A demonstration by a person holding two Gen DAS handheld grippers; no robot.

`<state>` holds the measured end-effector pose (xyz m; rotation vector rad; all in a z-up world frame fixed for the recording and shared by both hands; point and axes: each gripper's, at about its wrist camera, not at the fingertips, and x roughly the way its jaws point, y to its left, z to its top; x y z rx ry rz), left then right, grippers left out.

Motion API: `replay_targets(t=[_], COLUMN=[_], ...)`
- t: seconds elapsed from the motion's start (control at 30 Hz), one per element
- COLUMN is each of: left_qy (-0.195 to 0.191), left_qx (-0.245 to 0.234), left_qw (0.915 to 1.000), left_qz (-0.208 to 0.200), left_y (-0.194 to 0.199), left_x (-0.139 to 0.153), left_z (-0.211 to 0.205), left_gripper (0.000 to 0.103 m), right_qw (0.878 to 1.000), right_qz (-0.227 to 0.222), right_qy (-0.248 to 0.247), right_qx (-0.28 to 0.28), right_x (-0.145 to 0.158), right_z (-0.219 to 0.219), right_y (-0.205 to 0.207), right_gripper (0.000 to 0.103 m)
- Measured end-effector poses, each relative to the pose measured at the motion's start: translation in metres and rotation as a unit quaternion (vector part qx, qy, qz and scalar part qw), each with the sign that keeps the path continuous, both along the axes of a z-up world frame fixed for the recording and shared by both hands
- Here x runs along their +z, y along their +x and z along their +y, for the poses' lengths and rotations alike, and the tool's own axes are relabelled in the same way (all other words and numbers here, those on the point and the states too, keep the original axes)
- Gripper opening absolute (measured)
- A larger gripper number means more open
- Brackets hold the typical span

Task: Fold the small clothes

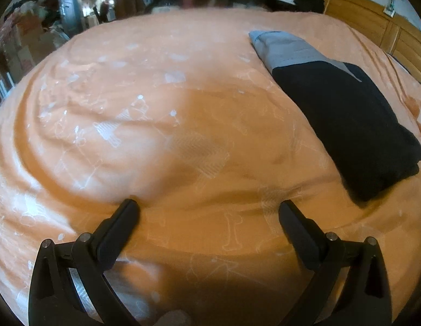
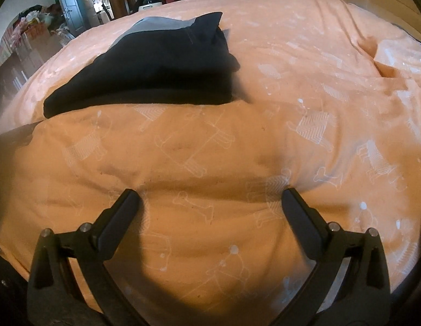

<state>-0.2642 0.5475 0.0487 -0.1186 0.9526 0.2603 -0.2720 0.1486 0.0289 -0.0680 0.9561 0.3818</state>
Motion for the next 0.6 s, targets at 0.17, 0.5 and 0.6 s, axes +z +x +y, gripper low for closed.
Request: replay_targets(t=[0.17,0.5,0.6], left_qy=[0.006,0.010,0.010], left_qx=[0.001,0.002,0.002], left_qw=[0.9999,0.9999,0.9999], left_qz=[-0.009,-0.012,-0.012], left_y=[0.0014,0.0008,0.0009], left_x=[-0.0009,-0.0018,-0.0018], left_z=[0.0000,-0.0015,-0.0010], left_gripper=[0.103,0.103,0.103], right_qw=[1.000,1.000,1.000], right_qz=[-0.006,-0.005,-0.004], right_qy=[-0.005,-0.006,-0.007], right_qx=[-0.008,-0.001,0.004], right_x=[0.0012,0.0017,0.0016], right_z=[0.0040,0.0029,0.0024], right_y=[0.0002,0.0024,0.0023], right_gripper=[0.103,0.103,0.103])
